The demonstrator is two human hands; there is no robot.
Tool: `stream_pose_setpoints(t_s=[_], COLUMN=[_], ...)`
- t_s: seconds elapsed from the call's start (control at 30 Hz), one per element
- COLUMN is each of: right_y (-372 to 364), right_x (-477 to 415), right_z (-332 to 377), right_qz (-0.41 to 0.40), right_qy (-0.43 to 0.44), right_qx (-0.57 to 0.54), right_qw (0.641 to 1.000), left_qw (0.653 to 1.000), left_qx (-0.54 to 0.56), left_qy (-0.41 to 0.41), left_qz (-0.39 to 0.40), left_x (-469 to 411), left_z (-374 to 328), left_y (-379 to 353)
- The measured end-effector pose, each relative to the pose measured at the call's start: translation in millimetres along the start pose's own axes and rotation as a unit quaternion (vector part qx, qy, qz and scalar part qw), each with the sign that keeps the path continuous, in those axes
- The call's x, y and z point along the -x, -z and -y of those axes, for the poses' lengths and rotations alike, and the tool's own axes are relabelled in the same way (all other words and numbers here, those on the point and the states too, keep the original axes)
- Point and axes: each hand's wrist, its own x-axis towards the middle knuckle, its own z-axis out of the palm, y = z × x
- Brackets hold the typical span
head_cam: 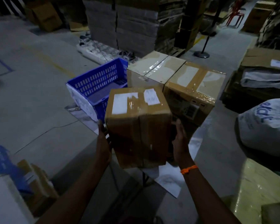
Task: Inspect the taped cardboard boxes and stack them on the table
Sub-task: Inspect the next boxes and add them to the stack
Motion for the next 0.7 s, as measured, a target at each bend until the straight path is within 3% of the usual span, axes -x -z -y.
stream_pose_setpoints(t_s=[0.13, 0.23, 0.53, 0.7], right_y=[21, 35, 29, 19], right_x=[14, 20, 10, -18], right_z=[-22, -27, -1, 30], right_qz=[-0.042, -0.06, -0.03, 0.011], right_qy=[-0.047, -0.025, -0.003, 0.004], right_qx=[0.001, 0.041, 0.07, 0.108], right_qw=[0.998, 0.997, 0.997, 0.994], left_qw=[0.999, 0.995, 0.985, 0.978], left_qx=[-0.026, -0.061, -0.145, -0.188], left_qy=[0.02, 0.033, -0.006, -0.046], left_qz=[0.03, 0.067, 0.097, 0.077], left_x=[10, 14, -9, -29], left_z=[30, 37, 0, -28], left_y=[13, 17, 8, -8])
